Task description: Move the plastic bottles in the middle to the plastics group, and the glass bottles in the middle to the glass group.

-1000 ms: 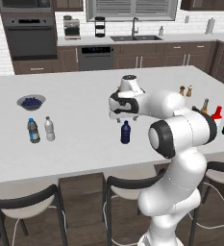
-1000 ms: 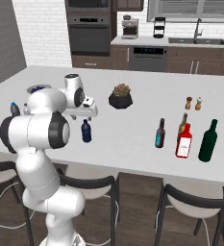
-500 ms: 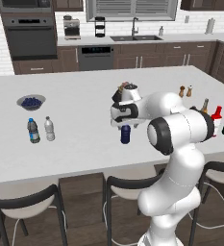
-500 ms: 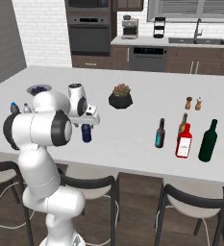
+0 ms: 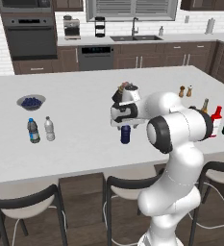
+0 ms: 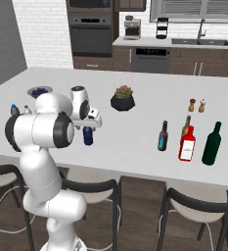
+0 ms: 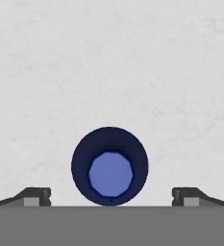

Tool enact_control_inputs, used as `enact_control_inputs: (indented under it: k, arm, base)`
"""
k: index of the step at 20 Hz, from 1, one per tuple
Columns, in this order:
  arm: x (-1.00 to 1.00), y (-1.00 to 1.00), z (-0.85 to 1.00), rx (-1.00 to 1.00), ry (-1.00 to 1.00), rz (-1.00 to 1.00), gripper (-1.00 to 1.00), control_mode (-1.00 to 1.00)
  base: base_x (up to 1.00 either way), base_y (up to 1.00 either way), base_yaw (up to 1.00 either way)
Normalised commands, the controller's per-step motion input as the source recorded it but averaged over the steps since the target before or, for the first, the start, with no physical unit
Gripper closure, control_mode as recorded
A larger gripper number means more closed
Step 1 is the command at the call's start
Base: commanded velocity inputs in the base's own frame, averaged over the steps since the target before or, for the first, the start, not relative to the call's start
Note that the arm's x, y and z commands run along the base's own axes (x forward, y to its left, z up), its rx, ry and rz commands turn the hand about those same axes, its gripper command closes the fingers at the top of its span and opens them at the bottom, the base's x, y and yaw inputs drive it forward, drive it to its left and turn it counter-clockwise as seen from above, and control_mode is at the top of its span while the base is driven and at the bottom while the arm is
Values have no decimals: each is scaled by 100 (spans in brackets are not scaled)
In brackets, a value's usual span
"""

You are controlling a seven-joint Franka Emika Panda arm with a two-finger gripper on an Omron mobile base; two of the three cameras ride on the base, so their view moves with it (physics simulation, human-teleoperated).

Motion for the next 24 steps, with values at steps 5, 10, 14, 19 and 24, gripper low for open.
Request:
enact_control_inputs:
  k: [5,10,14,19,24]
  arm:
    - [15,0,-2,0,-1,0,-100,-100]
    - [5,0,-11,0,-1,0,-100,-100]
    - [1,0,-18,0,-4,0,-100,-100]
    - [0,0,-19,4,-19,0,-100,-100]
    - [0,0,-20,7,-9,0,-100,-100]
  base:
    - [0,0,0]
    - [0,0,0]
    - [0,0,0]
    - [0,0,0]
    - [0,0,0]
